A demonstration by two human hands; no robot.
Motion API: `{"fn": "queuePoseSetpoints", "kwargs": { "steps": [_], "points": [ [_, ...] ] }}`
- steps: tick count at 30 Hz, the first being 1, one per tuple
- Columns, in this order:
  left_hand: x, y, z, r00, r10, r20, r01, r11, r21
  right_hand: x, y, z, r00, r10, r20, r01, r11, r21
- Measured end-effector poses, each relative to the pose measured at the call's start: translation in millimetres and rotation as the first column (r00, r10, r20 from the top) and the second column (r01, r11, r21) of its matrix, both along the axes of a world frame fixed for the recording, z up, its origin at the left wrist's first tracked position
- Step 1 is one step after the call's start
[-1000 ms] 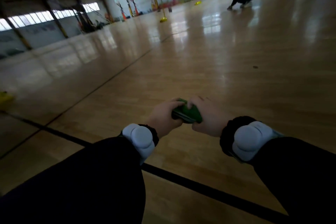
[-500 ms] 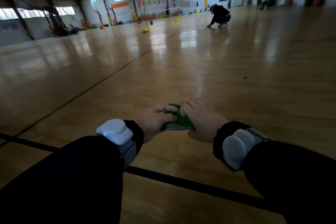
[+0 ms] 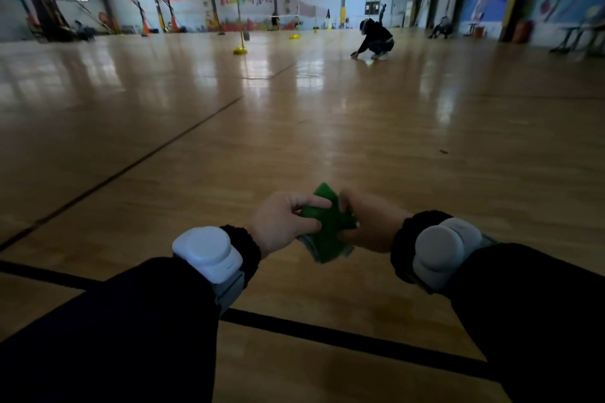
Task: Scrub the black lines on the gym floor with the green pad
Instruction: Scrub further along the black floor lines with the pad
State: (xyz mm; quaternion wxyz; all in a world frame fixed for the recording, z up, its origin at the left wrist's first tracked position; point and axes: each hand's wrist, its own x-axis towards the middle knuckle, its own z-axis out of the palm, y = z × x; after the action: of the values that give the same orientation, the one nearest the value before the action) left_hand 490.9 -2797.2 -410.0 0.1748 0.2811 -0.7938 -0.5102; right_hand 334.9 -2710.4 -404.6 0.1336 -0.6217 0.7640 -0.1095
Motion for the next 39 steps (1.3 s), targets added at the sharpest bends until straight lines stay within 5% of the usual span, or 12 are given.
{"fn": "queuePoseSetpoints", "kwargs": {
  "steps": [9,22,29,39],
  "points": [
    [-22.2,-9.9,-9.4,0.993,0.107,0.057,-0.079,0.928,-0.363,-29.9,-12.1,-11.0,0.996,-0.074,-0.044,0.067,0.987,-0.149],
    [-3.0,-5.3,51.1,0.92,0.352,0.174,-0.241,0.856,-0.458,-27.4,-47.3,23.7,0.989,0.061,0.134,-0.038,0.985,-0.167],
    [39.6,-50.4,9.2,0.95,0.274,0.15,-0.172,0.858,-0.484,22.1,-80.1,-17.4,0.987,-0.018,0.16,0.044,0.986,-0.159],
    [106.0,-167.1,-26.2,0.994,0.035,0.102,0.02,0.866,-0.5,101.6,-154.2,-23.9,0.984,-0.177,-0.013,0.176,0.982,-0.065]
  ]
}}
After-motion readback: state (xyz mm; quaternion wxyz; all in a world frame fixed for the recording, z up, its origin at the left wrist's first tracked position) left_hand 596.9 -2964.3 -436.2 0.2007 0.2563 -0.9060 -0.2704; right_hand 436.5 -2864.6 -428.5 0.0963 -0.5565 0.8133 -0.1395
